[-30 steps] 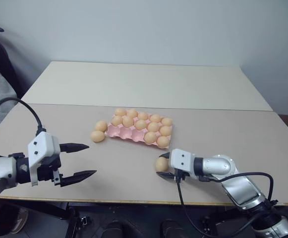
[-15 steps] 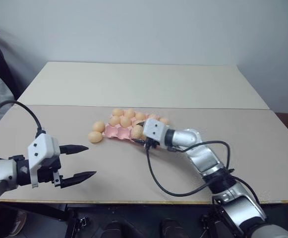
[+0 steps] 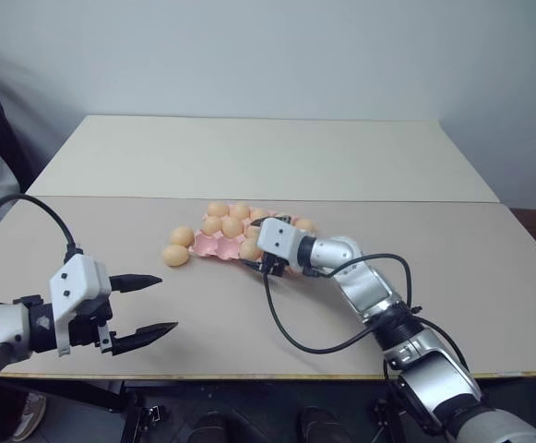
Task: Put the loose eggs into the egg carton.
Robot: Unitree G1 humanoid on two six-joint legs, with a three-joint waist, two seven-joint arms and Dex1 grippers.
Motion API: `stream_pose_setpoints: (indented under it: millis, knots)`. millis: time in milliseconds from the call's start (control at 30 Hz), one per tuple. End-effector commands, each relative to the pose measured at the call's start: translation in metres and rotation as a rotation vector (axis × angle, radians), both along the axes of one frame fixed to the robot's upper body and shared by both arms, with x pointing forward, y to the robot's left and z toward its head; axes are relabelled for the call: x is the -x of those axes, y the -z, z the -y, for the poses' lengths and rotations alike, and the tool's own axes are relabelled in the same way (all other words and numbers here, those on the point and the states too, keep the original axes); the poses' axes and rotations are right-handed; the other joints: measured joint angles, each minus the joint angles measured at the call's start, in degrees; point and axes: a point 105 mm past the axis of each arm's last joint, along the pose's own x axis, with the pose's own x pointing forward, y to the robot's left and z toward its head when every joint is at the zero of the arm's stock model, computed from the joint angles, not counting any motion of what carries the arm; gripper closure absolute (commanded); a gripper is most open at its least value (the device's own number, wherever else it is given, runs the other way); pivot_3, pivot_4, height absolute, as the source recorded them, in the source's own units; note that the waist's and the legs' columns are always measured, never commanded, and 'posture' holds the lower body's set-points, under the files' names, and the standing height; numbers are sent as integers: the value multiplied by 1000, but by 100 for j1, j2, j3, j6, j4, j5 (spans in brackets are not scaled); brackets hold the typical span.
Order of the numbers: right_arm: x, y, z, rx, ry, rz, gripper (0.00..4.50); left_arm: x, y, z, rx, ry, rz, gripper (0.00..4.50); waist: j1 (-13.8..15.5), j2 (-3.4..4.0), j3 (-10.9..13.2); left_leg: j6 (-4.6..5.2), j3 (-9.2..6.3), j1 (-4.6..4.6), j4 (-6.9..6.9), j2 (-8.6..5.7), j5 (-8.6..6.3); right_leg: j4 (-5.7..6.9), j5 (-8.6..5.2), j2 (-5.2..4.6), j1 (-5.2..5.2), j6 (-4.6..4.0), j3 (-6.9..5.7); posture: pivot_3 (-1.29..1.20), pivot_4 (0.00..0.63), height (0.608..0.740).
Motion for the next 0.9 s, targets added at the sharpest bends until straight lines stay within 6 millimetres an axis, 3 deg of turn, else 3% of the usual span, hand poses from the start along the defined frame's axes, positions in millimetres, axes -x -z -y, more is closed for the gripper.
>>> stream_pose_setpoints:
  millis: [33, 133, 500, 633, 900]
  knots:
    - [13, -23, 10, -48, -29, 62, 66, 1, -7, 2, -1, 2, 38, 292, 14, 0, 0, 0, 0, -1, 0, 0, 0, -1, 0, -1, 0, 0, 0, 0, 150, 740]
    - [32, -25, 25, -61, -66, 23, 66, 0, -5, 2, -4, -10, 48, 292, 24, 0, 0, 0, 0, -3, 1, -1, 0, -3, 0, -3, 1, 0, -1, 0, 150, 740]
    - [105, -21, 116, 63, -108, -156, 66, 0, -1, -1, -7, -24, 44, 292, 30, -1, 0, 1, 0, 6, 0, -1, 0, -7, -2, 0, 11, 0, -1, 0, 150, 740]
    - [111, -22, 128, 89, -78, -172, 66, -1, -1, -2, -7, -23, 39, 292, -5, -2, -1, 2, 5, 12, 2, -1, -1, -6, -2, 0, 15, -1, 4, 0, 150, 740]
    - [113, -24, 131, 76, -43, -176, 66, -4, 0, -6, -11, -36, 45, 292, 20, -2, -1, 2, 5, 17, -1, 0, -1, -9, -5, 1, 21, -2, 4, 0, 150, 740]
